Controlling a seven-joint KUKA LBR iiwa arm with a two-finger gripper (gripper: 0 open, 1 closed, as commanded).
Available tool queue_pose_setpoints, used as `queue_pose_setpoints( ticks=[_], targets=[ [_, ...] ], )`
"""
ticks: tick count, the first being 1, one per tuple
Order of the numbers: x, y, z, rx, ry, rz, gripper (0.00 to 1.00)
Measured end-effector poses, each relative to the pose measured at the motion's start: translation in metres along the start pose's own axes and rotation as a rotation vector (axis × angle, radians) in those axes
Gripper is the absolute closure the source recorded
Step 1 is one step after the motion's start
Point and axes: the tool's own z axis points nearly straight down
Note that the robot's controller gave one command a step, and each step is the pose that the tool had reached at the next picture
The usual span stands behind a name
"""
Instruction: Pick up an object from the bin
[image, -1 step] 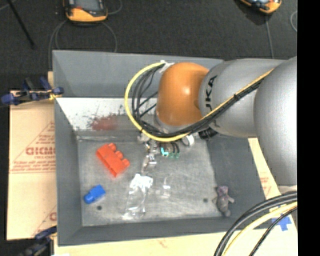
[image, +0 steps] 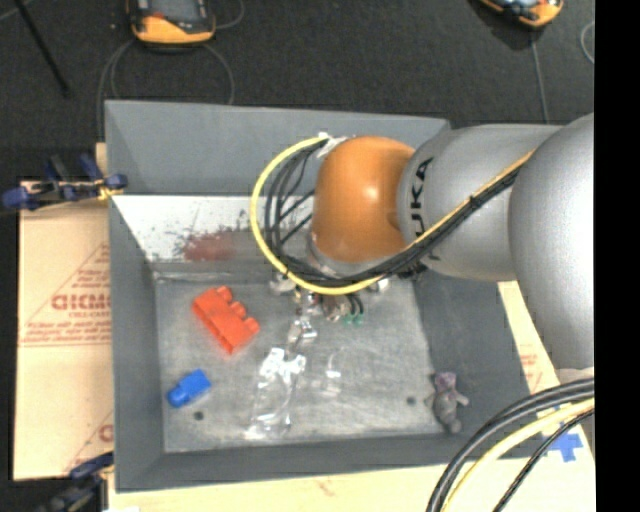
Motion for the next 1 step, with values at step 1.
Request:
queue_pose_setpoints(
  ticks=[1],
  targets=[
    [0.0426, 0.0009, 0.0034, 0.000, 0.009, -0.272, 0.00]
  ],
)
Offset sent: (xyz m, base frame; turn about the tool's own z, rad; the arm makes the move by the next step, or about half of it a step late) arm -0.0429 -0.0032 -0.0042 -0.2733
